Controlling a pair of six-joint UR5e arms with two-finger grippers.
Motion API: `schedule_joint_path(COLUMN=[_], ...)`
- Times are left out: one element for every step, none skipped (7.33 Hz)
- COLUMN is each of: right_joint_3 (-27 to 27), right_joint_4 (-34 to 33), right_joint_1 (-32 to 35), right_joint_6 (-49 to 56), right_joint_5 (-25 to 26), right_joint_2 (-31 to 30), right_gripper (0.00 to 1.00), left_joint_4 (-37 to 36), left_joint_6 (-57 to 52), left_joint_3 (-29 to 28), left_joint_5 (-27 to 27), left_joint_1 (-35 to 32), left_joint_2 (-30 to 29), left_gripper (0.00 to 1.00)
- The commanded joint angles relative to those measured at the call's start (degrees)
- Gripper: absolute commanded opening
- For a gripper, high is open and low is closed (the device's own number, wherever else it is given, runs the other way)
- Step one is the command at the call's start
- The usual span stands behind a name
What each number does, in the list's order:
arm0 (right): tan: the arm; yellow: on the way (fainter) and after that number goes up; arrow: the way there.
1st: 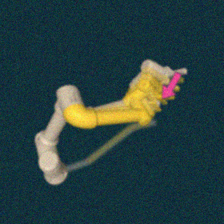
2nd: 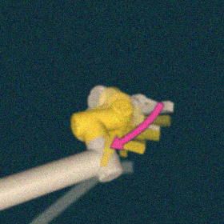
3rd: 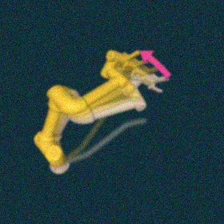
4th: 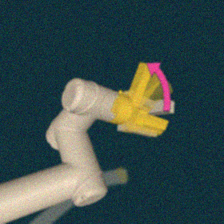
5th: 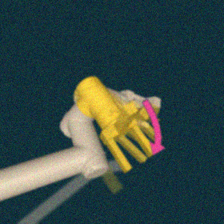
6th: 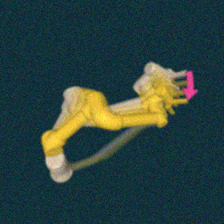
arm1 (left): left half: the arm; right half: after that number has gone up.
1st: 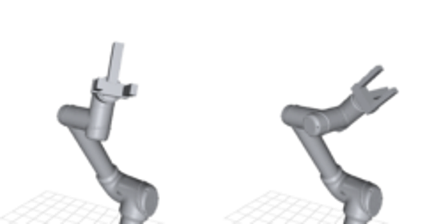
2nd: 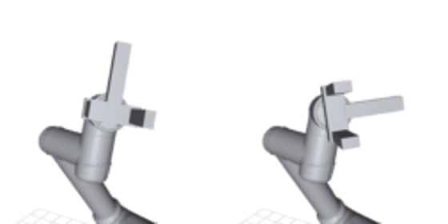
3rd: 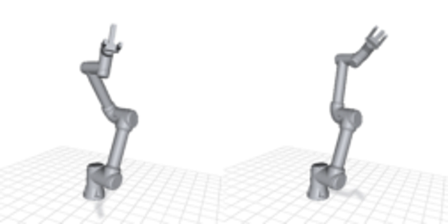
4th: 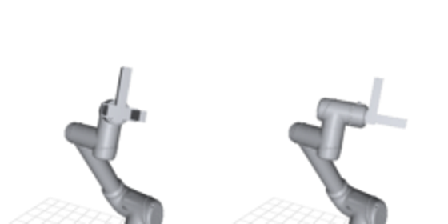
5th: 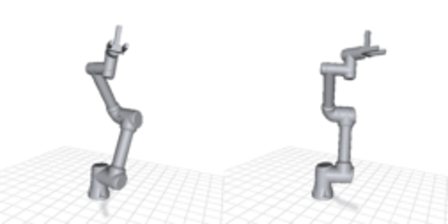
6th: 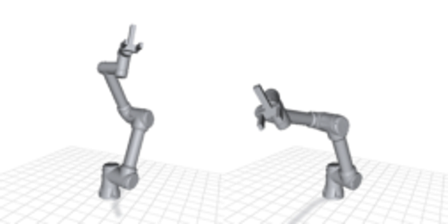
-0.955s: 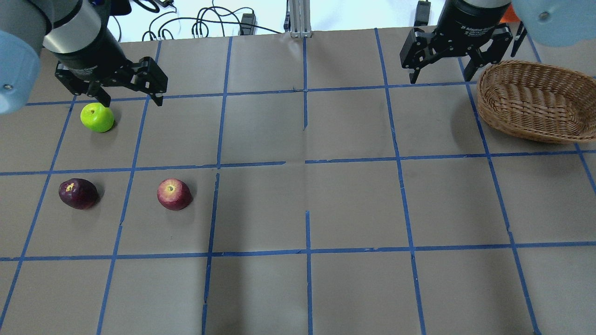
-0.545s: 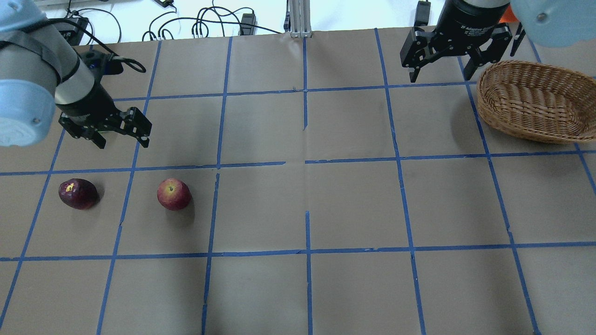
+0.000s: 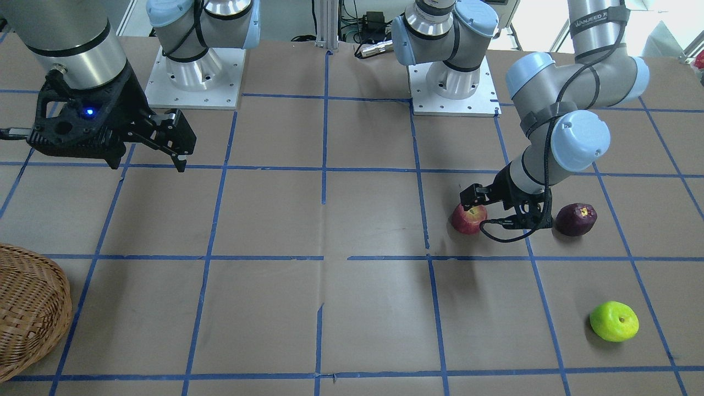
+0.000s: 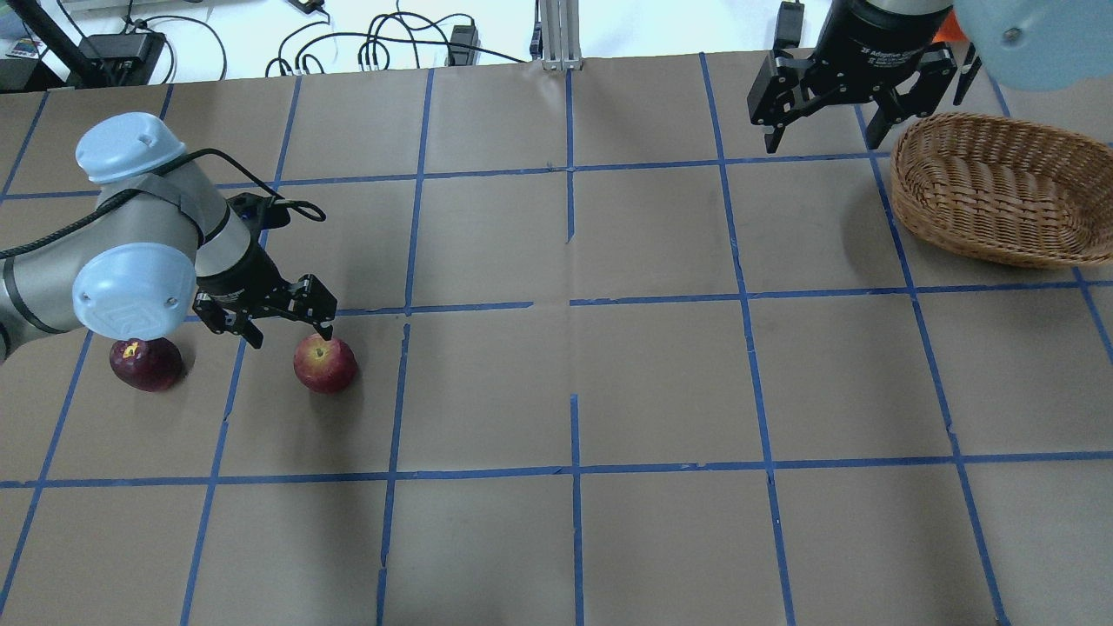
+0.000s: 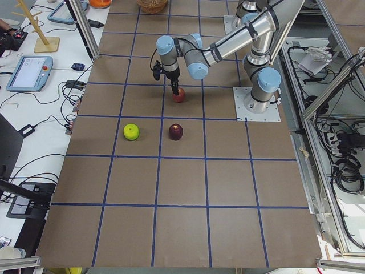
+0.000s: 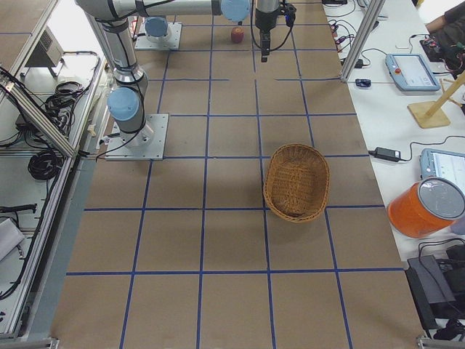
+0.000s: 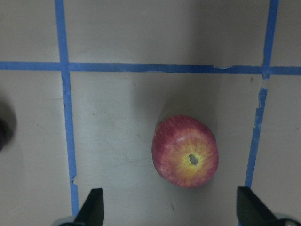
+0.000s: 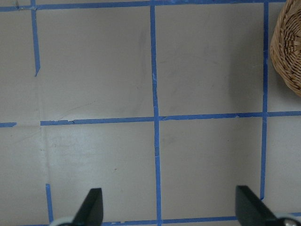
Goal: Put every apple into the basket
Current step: 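Close the left gripper around the red apple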
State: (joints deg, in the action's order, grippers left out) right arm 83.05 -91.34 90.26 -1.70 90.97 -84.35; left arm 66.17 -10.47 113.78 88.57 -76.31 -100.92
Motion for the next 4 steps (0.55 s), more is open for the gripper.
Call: schedule_joint_path(right_joint_3=[0.01, 0.01, 0.01, 0.01], right_joint_4=[0.03, 0.03, -0.06, 0.02], right_joint_1=[0.0, 0.0, 0.0, 0.0], right_joint_6=[0.03, 0.03, 0.03, 0.03], right_joint_5=[0.0, -0.09, -0.09, 0.08], right_joint_2=[-0.02, -0.02, -0.02, -0.02], right_gripper=[1.0, 1.0, 1.0, 1.0], left_joint_4=[-3.85, -3.86, -3.86, -3.95], left_joint_6=[0.88, 0.63, 0.71, 0.01], left_joint_3=[1.8, 2.15, 2.24, 2.24], left_joint_5=[-0.5, -0.5, -0.59, -0.24], left_joint_1=[-0.51, -0.6, -0.68, -1.56], left_joint_2=[-3.3, -4.71, -5.94, -6.56], left_gripper=[1.0, 1.0, 1.0, 0.94])
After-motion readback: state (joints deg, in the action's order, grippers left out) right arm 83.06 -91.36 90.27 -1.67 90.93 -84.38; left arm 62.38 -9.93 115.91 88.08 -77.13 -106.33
